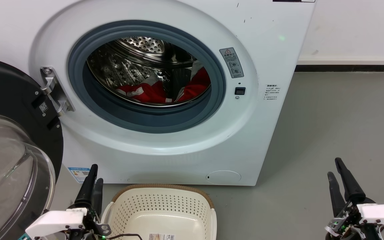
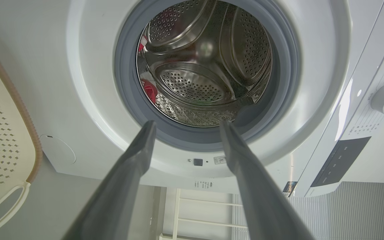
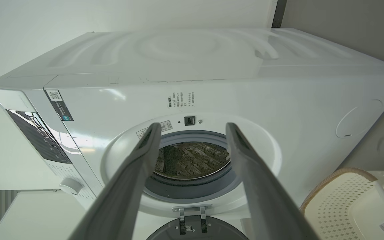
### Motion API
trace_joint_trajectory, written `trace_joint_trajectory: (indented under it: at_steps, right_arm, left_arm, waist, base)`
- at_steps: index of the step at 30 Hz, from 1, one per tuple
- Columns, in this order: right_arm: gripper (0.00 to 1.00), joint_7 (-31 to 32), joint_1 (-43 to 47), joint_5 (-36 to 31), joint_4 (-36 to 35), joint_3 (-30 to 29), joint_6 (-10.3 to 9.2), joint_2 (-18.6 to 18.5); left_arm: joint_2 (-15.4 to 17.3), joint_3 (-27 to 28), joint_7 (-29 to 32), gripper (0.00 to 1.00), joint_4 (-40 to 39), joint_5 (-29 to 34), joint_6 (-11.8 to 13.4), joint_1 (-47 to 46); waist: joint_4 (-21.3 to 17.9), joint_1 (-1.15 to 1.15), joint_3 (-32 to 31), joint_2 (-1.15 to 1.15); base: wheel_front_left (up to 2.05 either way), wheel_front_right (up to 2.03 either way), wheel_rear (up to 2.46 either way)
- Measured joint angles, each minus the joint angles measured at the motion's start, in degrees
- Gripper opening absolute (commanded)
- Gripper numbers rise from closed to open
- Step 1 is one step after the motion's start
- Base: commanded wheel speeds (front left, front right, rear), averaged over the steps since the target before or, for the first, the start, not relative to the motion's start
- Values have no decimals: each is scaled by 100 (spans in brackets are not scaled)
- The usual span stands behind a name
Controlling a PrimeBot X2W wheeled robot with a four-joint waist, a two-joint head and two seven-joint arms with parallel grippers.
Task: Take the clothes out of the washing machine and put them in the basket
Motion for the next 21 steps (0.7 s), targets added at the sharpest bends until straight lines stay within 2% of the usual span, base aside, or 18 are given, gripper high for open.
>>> trace_joint_trajectory:
  at_steps: [6,8,21]
  right_arm:
    - [100,-176,2,-647,-159,-49,0,2]
    - [100,-279,22,-1181,-359,-64,0,4]
    - [100,-590,178,-3150,-933,109,0,8]
  left_arm:
    - [1,45,-172,100,-175,533,16,0]
    - [1,13,-268,100,-356,1023,130,0]
    - [2,-237,-586,100,-801,2573,535,93]
  waist:
    - [-1,0,9,0]
    - [-2,0,16,0]
    - [-8,0,30,0]
  base:
    - [0,0,0]
    - [0,0,0]
    - [0,0,0]
